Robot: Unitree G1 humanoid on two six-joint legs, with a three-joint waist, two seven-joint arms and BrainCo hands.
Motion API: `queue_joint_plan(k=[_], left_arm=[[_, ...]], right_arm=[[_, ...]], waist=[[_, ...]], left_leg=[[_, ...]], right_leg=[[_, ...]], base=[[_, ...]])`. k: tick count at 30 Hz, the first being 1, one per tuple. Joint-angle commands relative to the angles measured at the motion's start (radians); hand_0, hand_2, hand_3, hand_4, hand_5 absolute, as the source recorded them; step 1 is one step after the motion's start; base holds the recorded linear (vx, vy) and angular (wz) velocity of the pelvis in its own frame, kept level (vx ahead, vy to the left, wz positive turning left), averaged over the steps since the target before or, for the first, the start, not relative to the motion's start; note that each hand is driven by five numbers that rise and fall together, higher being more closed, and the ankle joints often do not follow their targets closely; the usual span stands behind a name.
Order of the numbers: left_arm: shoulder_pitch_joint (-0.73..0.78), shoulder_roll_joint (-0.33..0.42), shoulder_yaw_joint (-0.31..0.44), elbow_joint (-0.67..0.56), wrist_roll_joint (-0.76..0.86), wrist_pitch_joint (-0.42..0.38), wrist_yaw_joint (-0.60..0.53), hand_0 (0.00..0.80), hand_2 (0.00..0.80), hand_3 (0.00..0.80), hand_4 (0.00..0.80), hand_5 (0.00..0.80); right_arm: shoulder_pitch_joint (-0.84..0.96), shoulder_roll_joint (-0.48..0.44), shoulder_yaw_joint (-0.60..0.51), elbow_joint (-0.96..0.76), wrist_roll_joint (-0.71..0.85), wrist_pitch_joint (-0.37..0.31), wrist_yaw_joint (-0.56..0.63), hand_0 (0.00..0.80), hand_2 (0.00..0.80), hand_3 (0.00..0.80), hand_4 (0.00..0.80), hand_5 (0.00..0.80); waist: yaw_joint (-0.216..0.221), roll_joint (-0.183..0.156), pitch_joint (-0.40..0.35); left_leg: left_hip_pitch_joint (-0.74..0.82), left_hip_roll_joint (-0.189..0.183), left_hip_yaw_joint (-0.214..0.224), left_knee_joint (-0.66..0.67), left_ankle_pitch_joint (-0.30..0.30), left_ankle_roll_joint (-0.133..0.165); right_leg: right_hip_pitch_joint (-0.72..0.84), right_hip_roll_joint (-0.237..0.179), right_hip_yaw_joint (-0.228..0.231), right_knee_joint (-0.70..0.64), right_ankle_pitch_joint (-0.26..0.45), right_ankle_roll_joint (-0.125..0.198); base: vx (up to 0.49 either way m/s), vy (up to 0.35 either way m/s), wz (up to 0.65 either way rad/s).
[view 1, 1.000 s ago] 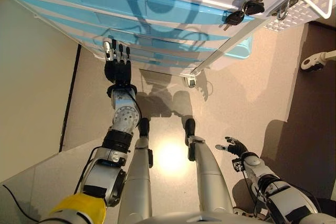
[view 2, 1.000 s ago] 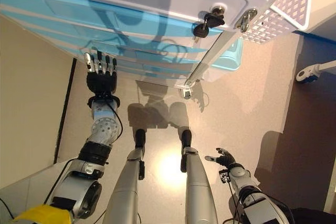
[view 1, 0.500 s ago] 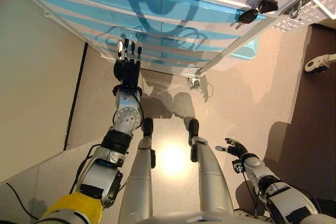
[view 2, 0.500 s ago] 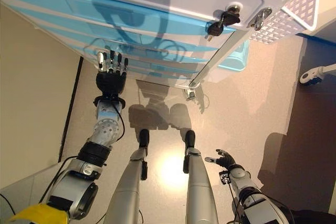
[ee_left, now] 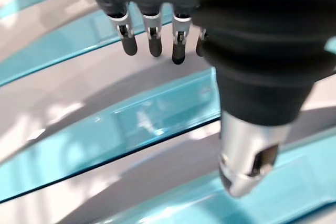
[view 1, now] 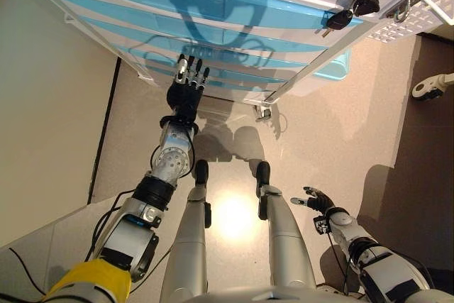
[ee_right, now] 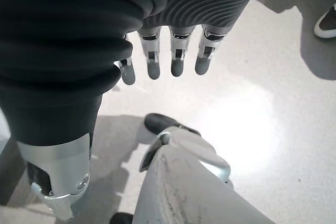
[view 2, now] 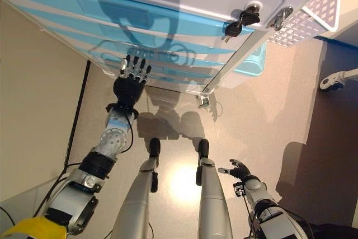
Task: Open the drawer and pick up the medicine
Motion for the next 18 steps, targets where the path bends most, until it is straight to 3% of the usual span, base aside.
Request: queue_joint_plan(k=[1,12,18], left_arm=[[-0.265,-0.065,-0.066,-0.127,0.061,0.045,-0.143,0.0,0.0,0.0,0.0,0.0],[-0.365,-0.023,0.023,-0.038,0.075,-0.007,-0.146,0.0,0.0,0.0,0.0,0.0],[-0.382,-0.013,0.064,-0.078,0.074,-0.049,-0.152,0.0,0.0,0.0,0.0,0.0]], right_arm=[[0.047,-0.054,0.069,-0.018,0.0,0.014,0.005,0.0,0.0,0.0,0.0,0.0],[0.03,-0.052,0.079,-0.005,0.015,0.008,0.026,0.0,0.0,0.0,0.0,0.0],[0.043,-0.057,0.075,0.01,0.009,0.005,0.042,0.0,0.0,0.0,0.0,0.0]], waist=[[-0.057,0.079,-0.038],[-0.072,0.05,-0.022],[-0.071,0.051,-0.042]], left_leg=[[0.003,0.002,0.002,-0.008,-0.051,0.008],[0.002,0.001,0.005,-0.023,-0.051,0.022],[-0.017,0.005,0.005,-0.004,-0.064,0.025]], right_leg=[[0.029,0.057,-0.011,-0.04,0.04,0.007],[0.029,0.064,-0.01,-0.089,0.068,0.018],[0.014,0.071,-0.005,-0.095,0.071,0.014]], base=[[0.0,0.0,0.0],[0.01,0.004,-0.03],[0.014,0.011,-0.05]])
